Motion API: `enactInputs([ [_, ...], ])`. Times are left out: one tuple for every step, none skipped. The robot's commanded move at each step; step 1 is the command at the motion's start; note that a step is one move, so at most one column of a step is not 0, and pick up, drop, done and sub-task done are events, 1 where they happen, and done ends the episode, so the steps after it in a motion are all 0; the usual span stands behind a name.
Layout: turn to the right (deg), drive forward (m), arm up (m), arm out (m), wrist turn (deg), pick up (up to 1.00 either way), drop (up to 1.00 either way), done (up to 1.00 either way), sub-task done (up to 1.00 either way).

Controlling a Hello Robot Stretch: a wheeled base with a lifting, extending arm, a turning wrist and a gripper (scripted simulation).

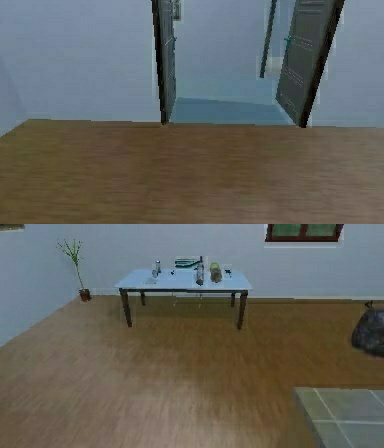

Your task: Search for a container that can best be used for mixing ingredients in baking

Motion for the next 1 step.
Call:
enactInputs([
  [0.0, 0.20, 0.00, 0.00, 0.0, 0.00, 0.00, 0.00, 0.00],
])
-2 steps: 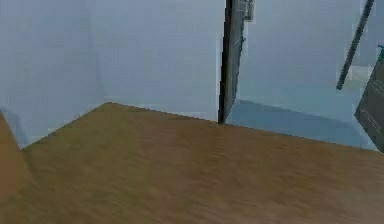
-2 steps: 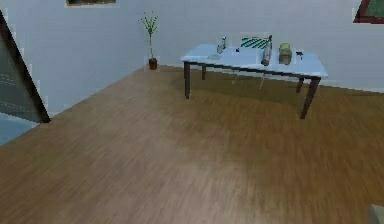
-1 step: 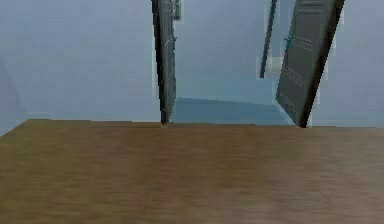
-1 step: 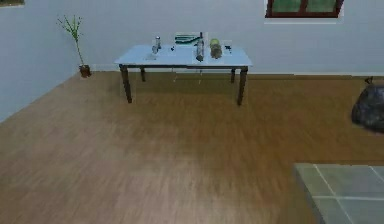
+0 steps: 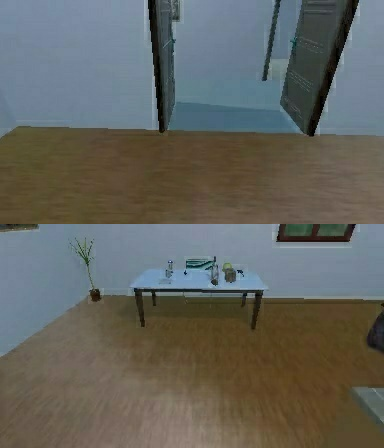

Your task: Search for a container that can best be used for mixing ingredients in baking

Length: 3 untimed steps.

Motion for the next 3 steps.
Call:
enactInputs([
  [-45.0, 0.00, 0.00, 0.00, 0.0, 0.00, 0.00, 0.00, 0.00],
  [-36.0, 0.00, 0.00, 0.00, 0.0, 0.00, 0.00, 0.00, 0.00],
  [0.0, 0.30, 0.00, 0.00, 0.0, 0.00, 0.00, 0.00, 0.00],
])
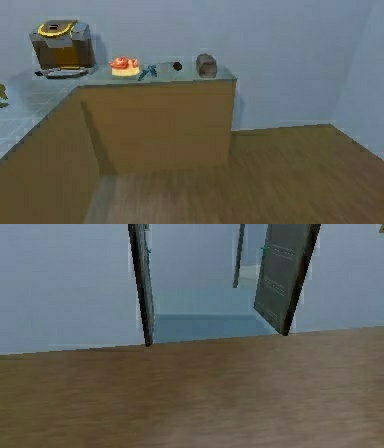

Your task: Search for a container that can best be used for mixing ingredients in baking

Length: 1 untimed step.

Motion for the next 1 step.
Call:
enactInputs([
  [-45.0, 0.00, 0.00, 0.00, 0.0, 0.00, 0.00, 0.00, 0.00],
])
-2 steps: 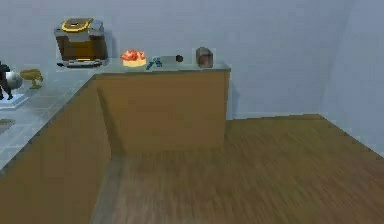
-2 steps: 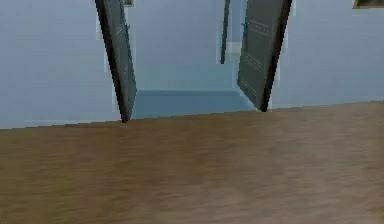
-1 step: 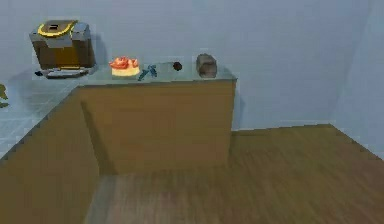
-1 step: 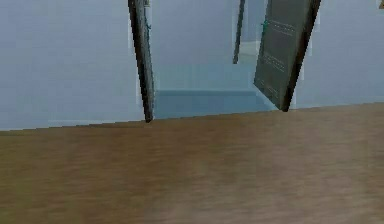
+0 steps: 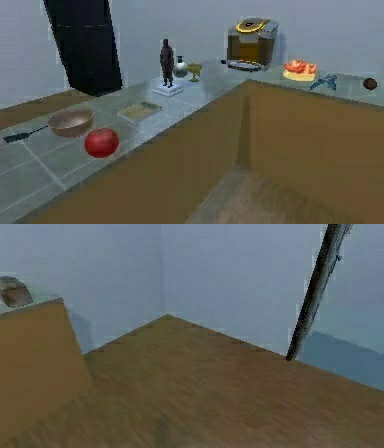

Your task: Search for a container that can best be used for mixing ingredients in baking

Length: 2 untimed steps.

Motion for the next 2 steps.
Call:
enactInputs([
  [-30.0, 0.00, 0.00, 0.00, 0.0, 0.00, 0.00, 0.00, 0.00],
  [0.0, 0.00, 0.00, 0.00, 0.0, 0.00, 0.00, 1.00, 0.00],
])
